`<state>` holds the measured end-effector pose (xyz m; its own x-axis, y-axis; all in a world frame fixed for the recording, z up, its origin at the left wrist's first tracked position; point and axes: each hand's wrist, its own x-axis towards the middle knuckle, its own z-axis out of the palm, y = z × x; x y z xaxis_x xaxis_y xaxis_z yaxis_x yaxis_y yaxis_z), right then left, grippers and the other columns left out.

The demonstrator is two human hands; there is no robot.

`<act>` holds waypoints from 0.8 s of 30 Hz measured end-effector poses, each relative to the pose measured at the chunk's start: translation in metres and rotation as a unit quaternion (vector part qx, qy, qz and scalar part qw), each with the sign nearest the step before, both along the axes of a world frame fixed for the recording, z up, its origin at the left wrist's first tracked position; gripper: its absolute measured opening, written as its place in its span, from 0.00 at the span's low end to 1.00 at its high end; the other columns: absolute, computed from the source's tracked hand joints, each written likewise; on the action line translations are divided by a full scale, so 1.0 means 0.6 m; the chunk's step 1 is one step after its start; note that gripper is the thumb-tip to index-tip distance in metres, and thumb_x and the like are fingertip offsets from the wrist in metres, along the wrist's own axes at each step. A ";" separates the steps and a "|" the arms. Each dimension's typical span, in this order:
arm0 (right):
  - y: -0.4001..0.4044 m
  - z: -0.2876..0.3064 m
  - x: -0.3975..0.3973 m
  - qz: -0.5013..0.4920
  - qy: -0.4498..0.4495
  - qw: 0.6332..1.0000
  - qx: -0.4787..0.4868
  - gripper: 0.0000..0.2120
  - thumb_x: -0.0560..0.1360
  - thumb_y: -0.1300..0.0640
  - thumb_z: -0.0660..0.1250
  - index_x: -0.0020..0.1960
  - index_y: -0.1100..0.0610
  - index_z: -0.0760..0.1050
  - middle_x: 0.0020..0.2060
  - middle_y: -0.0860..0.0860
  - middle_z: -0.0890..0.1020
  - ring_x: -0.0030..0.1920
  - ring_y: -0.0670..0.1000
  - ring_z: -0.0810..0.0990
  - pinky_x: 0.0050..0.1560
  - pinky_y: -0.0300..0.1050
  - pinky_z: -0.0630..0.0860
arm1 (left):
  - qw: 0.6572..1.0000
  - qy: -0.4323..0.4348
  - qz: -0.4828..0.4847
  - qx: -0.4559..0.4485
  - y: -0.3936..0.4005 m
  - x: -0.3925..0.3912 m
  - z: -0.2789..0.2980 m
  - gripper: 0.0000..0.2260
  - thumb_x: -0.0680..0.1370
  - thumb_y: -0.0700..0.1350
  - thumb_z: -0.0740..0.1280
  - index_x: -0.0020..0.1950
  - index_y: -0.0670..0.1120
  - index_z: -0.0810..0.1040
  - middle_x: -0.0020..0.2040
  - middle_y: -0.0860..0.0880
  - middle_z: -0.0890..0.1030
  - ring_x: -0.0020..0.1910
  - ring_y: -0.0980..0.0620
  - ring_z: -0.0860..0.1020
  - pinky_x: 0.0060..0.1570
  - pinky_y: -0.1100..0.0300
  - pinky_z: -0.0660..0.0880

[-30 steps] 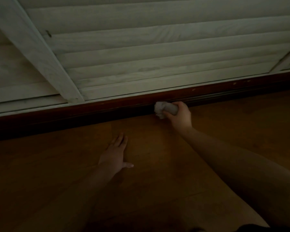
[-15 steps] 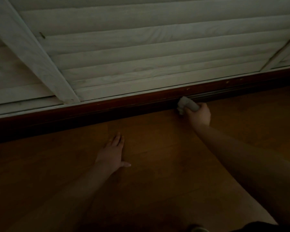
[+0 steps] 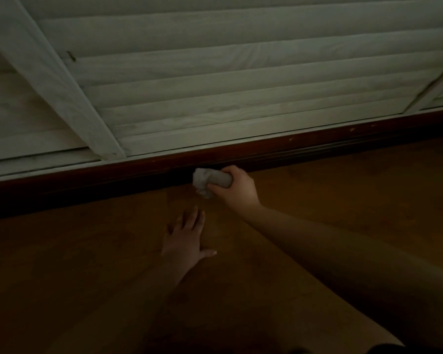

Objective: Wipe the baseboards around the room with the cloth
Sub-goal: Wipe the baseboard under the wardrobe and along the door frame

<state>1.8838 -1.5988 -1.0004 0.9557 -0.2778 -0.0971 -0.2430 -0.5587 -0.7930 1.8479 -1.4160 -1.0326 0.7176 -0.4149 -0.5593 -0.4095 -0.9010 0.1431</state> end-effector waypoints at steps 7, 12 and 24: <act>-0.064 0.014 0.036 -0.078 0.007 0.996 0.033 0.25 0.70 0.44 0.76 0.61 0.53 0.73 0.44 0.39 0.74 0.42 0.38 0.74 0.36 0.29 0.69 | 1.000 0.014 0.013 0.003 -0.002 0.001 -0.002 0.49 0.73 0.71 0.63 0.80 0.55 0.35 0.79 0.54 0.31 0.79 0.45 0.37 0.75 0.36 0.51; -0.172 0.014 0.020 -0.142 0.017 0.990 0.015 0.23 0.69 0.46 0.77 0.59 0.51 0.73 0.42 0.38 0.74 0.41 0.36 0.73 0.33 0.27 0.67 | 1.000 0.005 0.011 0.001 -0.002 -0.001 0.000 0.49 0.73 0.71 0.63 0.80 0.55 0.36 0.79 0.53 0.33 0.79 0.44 0.39 0.75 0.37 0.51; -0.355 -0.004 -0.081 -0.321 0.058 0.945 -0.033 0.28 0.72 0.50 0.74 0.66 0.60 0.71 0.60 0.59 0.78 0.58 0.59 0.79 0.47 0.45 0.74 | 0.999 0.004 -0.039 0.012 -0.020 0.006 0.014 0.48 0.75 0.69 0.63 0.80 0.52 0.34 0.80 0.51 0.33 0.79 0.47 0.38 0.77 0.42 0.49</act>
<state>1.8350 -1.8118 -1.0030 0.5721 -0.8058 -0.1529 -0.6313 -0.3136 -0.7093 1.8515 -1.4282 -1.0243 0.6791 -0.4555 -0.5756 -0.4771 -0.8698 0.1256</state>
